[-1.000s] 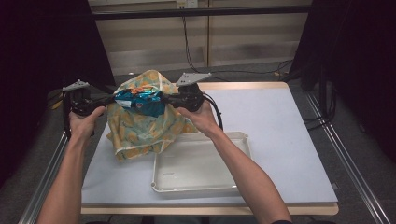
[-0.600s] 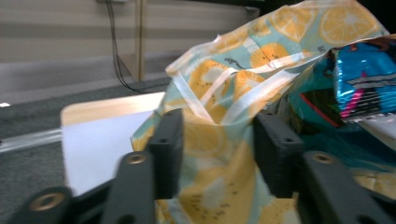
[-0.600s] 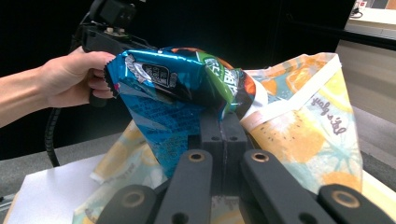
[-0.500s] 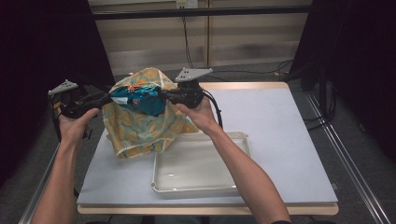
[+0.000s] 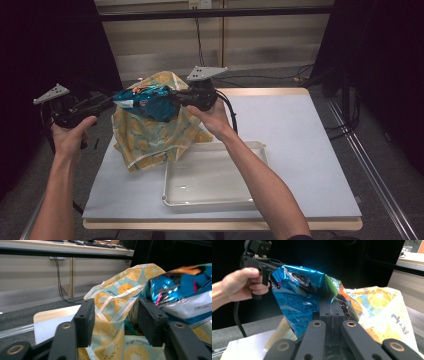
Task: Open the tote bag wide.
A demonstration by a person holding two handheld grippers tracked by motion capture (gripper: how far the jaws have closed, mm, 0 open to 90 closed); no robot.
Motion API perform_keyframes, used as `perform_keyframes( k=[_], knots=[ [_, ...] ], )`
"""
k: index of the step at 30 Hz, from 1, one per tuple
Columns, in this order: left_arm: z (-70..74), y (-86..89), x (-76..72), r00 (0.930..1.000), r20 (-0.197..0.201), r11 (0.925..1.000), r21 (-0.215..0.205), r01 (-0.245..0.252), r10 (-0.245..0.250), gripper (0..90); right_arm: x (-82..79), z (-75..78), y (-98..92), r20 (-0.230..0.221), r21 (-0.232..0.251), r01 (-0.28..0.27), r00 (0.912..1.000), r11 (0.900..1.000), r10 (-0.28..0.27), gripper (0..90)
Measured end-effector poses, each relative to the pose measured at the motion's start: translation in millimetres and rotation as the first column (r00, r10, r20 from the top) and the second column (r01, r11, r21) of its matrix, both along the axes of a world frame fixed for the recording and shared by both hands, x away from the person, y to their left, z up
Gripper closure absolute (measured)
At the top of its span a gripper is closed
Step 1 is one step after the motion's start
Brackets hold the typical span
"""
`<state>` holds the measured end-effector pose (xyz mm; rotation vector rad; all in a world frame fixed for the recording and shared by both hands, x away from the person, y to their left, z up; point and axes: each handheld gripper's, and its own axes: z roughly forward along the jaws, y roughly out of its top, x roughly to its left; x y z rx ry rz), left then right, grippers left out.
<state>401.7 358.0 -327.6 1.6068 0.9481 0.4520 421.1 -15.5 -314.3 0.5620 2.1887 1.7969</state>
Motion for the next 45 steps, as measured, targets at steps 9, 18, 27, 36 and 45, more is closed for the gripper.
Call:
perform_keyframes(
  k=[9,18,27,36,45],
  knots=[
    [-4.1,2.9,-7.0,0.9997,-0.005,0.9994,0.024,0.025,-0.025,45.8,-1.5,15.7,10.7,0.02,0.018,-0.013,0.9997,1.0,0.013,90.0],
    [-7.9,-16.2,-13.1,0.9913,-0.011,0.9892,0.065,0.131,-0.131,51.5,-4.1,32.5,27.0,0.042,0.029,-0.036,0.9985,0.999,0.034,90.0],
    [-16.6,-29.5,-9.2,0.987,-0.029,0.9867,0.033,0.159,-0.158,47.5,-7.1,49.2,36.4,0.054,0.06,-0.048,0.9975,0.997,0.045,90.0],
    [-17.1,-38.6,-7.0,0.9818,-0.017,0.9814,0.03,0.19,-0.189,39.1,-14.5,70.1,45.0,0.085,0.063,-0.066,0.9945,0.996,0.061,90.0],
    [-20.4,-46.1,-8.8,0.9796,-0.034,0.9795,0.03,0.199,-0.198,34.7,-21.9,80.0,39.6,0.101,0.071,-0.07,0.9929,0.995,0.063,90.0]
  ],
)
